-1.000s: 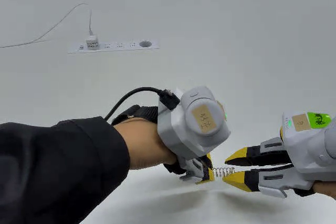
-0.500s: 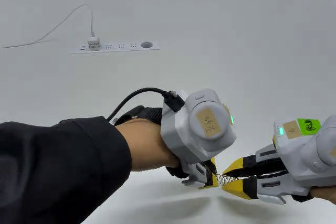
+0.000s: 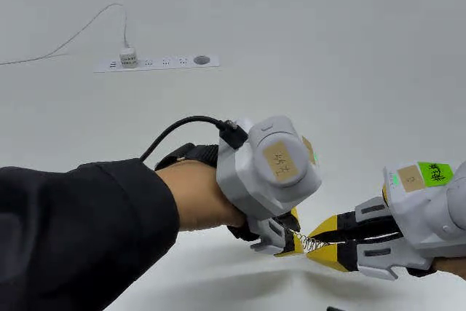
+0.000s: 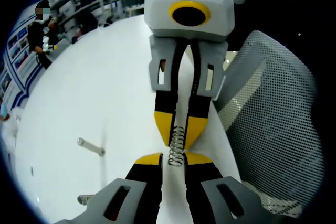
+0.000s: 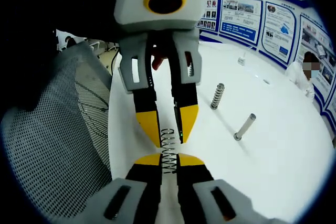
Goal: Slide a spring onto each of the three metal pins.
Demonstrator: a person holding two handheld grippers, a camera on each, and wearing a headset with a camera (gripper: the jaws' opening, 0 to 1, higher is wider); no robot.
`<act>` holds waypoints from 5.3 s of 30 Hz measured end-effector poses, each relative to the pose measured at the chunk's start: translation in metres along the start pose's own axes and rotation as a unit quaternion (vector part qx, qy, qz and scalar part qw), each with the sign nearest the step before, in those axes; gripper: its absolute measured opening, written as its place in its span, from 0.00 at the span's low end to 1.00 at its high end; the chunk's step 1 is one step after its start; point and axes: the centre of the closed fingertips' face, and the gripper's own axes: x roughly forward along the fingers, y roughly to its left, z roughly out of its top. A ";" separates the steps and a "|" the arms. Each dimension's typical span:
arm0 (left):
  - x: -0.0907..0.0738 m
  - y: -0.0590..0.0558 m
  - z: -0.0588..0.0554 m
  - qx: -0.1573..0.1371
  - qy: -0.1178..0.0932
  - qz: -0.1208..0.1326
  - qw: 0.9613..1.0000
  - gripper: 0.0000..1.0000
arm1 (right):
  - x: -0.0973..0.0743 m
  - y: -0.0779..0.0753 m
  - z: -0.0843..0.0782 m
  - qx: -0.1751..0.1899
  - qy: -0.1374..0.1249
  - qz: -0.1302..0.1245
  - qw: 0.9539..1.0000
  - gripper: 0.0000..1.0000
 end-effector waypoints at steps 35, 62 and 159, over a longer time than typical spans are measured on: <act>-0.017 0.012 0.028 -0.042 -0.084 0.028 0.995 0.11 | -0.009 -0.017 0.007 0.023 -0.024 -0.035 0.999 0.12; -0.028 0.016 0.048 -0.061 -0.145 0.039 0.987 0.10 | -0.010 -0.019 0.023 0.035 -0.053 -0.042 0.997 0.12; -0.063 0.125 0.058 -0.099 -0.150 0.127 0.976 0.10 | -0.036 -0.046 -0.003 0.126 -0.070 -0.121 0.982 0.67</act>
